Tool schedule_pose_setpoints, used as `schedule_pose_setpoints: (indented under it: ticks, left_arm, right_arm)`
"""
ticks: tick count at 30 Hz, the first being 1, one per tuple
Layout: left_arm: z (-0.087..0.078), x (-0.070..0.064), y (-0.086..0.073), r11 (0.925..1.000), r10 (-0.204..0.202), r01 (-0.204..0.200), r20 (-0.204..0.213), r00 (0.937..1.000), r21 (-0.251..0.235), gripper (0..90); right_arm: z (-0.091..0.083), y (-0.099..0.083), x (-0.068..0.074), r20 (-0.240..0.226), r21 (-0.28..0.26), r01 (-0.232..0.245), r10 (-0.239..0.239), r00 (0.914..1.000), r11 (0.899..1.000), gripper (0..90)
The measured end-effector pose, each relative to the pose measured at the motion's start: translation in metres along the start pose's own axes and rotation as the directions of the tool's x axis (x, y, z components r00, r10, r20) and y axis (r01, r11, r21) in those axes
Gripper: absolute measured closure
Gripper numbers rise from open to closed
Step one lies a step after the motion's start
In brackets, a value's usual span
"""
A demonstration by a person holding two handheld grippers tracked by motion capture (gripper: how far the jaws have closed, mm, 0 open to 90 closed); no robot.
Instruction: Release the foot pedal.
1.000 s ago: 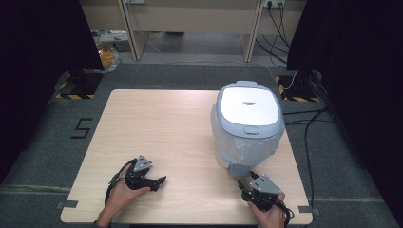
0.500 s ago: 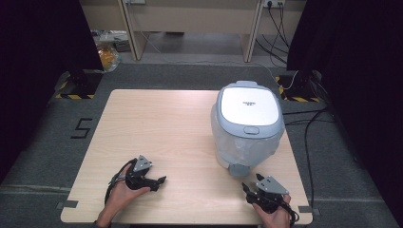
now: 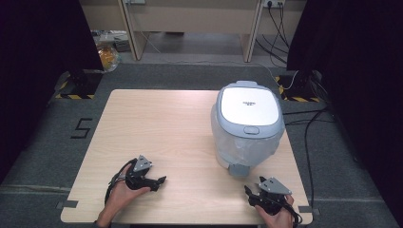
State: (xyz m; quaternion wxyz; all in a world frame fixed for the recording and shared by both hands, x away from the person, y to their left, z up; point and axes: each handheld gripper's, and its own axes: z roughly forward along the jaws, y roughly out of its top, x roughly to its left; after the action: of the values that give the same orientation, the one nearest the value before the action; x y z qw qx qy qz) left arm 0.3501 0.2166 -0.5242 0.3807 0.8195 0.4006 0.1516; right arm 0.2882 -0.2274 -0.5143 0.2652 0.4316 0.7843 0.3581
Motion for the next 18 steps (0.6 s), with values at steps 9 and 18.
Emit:
schedule_pose_setpoints:
  ticks: [9, 18]
  left_arm:
    - [0.0000, 0.0000, 0.0000, 1.0000, 0.000, 0.000, 0.000, 1.0000, 0.000, 14.4]
    - [0.0000, 0.0001, 0.0000, 1.0000, 0.000, 0.000, 0.001, 1.0000, 0.000, 14.5]
  right_arm:
    - [-0.0002, -0.0042, -0.0040, -0.009, 0.059, -0.033, 0.034, 0.9994, 0.998, 28.9]
    - [-0.0005, -0.0092, -0.0086, -0.051, 0.051, -0.083, 0.085, 0.9951, 0.995, 26.4]
